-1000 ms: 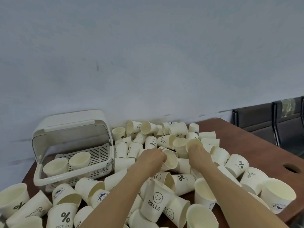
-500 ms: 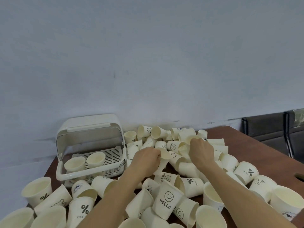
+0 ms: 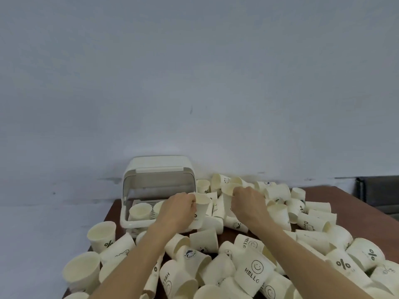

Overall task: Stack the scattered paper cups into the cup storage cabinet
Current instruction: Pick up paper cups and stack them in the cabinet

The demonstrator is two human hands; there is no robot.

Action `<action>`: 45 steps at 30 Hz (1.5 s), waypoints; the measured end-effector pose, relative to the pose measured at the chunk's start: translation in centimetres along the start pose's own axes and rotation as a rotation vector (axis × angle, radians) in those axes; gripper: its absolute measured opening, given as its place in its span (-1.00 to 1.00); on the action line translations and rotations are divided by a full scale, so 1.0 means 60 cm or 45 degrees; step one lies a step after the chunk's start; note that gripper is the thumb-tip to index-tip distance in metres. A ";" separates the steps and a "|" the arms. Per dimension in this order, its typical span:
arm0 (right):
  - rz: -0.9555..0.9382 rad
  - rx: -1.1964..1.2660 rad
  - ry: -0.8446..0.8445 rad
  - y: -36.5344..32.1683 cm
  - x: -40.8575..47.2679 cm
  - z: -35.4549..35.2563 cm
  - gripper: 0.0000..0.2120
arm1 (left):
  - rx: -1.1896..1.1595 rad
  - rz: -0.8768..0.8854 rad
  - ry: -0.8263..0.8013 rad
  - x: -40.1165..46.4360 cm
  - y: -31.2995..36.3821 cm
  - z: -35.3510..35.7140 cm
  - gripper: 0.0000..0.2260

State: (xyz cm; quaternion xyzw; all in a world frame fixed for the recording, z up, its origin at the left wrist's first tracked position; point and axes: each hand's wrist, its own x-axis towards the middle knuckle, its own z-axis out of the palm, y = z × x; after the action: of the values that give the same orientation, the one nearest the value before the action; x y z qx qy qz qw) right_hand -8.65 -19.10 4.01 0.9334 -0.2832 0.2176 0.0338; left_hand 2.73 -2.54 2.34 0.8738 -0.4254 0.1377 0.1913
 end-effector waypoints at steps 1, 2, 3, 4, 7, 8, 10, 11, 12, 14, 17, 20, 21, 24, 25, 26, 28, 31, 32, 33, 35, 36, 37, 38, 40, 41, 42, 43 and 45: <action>-0.025 0.010 -0.002 -0.016 0.001 0.002 -0.87 | 0.001 -0.022 0.008 -0.004 -0.012 -0.007 -0.78; -0.049 0.019 -0.004 -0.032 0.002 0.003 -0.87 | 0.004 -0.046 0.018 -0.009 -0.023 -0.014 -0.78; -0.075 0.024 -0.006 -0.047 0.003 0.006 -0.87 | 0.004 -0.072 0.030 -0.012 -0.034 -0.020 -0.79; -0.104 0.024 -0.005 -0.063 0.005 0.008 -0.87 | -0.001 -0.100 0.044 -0.016 -0.046 -0.025 -0.79; -0.178 0.066 -0.002 -0.103 0.009 0.015 -0.86 | -0.019 -0.185 0.081 -0.027 -0.078 -0.040 -0.80; -0.197 0.084 -0.003 -0.115 0.010 0.017 -0.86 | -0.021 -0.201 0.094 -0.030 -0.089 -0.044 -0.80; -0.229 0.090 -0.016 -0.138 0.012 0.020 -0.85 | -0.014 -0.221 0.123 -0.034 -0.109 -0.050 -0.79; -0.245 0.098 -0.026 -0.148 0.013 0.022 -0.84 | -0.007 -0.234 0.136 -0.036 -0.118 -0.053 -0.79; -0.259 0.113 -0.034 -0.159 0.014 0.024 -0.84 | 0.004 -0.248 0.146 -0.038 -0.126 -0.055 -0.80; -0.283 0.136 -0.039 -0.177 0.015 0.030 -0.83 | 0.044 -0.275 0.165 -0.041 -0.141 -0.058 -0.80; -0.313 0.156 -0.018 -0.202 0.014 0.037 -0.85 | 0.092 -0.344 0.231 -0.047 -0.160 -0.060 -0.81; -0.343 0.161 0.009 -0.227 0.016 0.048 -0.89 | 0.092 -0.422 0.340 -0.050 -0.170 -0.059 -0.81; -0.343 0.170 0.011 -0.235 0.017 0.053 -0.89 | 0.087 -0.446 0.372 -0.051 -0.172 -0.058 -0.80; -0.324 0.200 -0.018 -0.254 0.021 0.071 -0.87 | 0.100 -0.494 0.426 -0.052 -0.178 -0.054 -0.79; -0.317 0.204 -0.032 -0.258 0.022 0.077 -0.87 | 0.109 -0.502 0.426 -0.053 -0.181 -0.052 -0.78; -0.308 0.206 -0.048 -0.261 0.023 0.083 -0.88 | 0.123 -0.507 0.416 -0.052 -0.184 -0.050 -0.77; -0.285 0.202 -0.072 -0.265 0.027 0.092 -0.91 | 0.153 -0.517 0.379 -0.050 -0.193 -0.045 -0.76; -0.256 0.222 -0.109 -0.267 0.034 0.104 -0.90 | 0.189 -0.529 0.307 -0.043 -0.207 -0.037 -0.77; -0.250 0.223 -0.117 -0.268 0.036 0.108 -0.90 | 0.188 -0.539 0.277 -0.041 -0.212 -0.035 -0.78; -0.248 0.223 -0.125 -0.270 0.038 0.113 -0.88 | 0.180 -0.552 0.244 -0.038 -0.215 -0.032 -0.78; -0.253 0.215 -0.145 -0.274 0.041 0.122 -0.82 | 0.172 -0.572 0.175 -0.034 -0.221 -0.026 -0.81; -0.264 0.195 -0.158 -0.275 0.042 0.126 -0.80 | 0.179 -0.575 0.146 -0.033 -0.223 -0.023 -0.82; -0.280 0.167 -0.170 -0.277 0.043 0.131 -0.78 | 0.191 -0.575 0.122 -0.032 -0.224 -0.019 -0.82; -0.299 0.141 -0.178 -0.278 0.043 0.135 -0.76 | 0.209 -0.575 0.096 -0.032 -0.226 -0.016 -0.82; -0.328 0.111 -0.184 -0.278 0.044 0.144 -0.75 | 0.261 -0.569 0.043 -0.032 -0.228 -0.010 -0.83; -0.336 0.101 -0.183 -0.278 0.044 0.147 -0.75 | 0.287 -0.564 0.013 -0.032 -0.229 -0.007 -0.83; -0.339 0.095 -0.184 -0.278 0.043 0.150 -0.75 | 0.312 -0.557 -0.022 -0.033 -0.229 -0.005 -0.84; -0.339 0.091 -0.193 -0.279 0.043 0.152 -0.75 | 0.342 -0.548 -0.052 -0.033 -0.229 -0.002 -0.83; -0.343 0.084 -0.225 -0.279 0.042 0.157 -0.76 | 0.390 -0.534 -0.101 -0.033 -0.229 0.004 -0.79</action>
State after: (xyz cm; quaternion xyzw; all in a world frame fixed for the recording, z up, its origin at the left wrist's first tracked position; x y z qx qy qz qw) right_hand 5.99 -8.14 -2.40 0.9791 -0.1499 0.1373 0.0070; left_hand 12.51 6.51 -1.66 0.9663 -0.2164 0.1235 0.0646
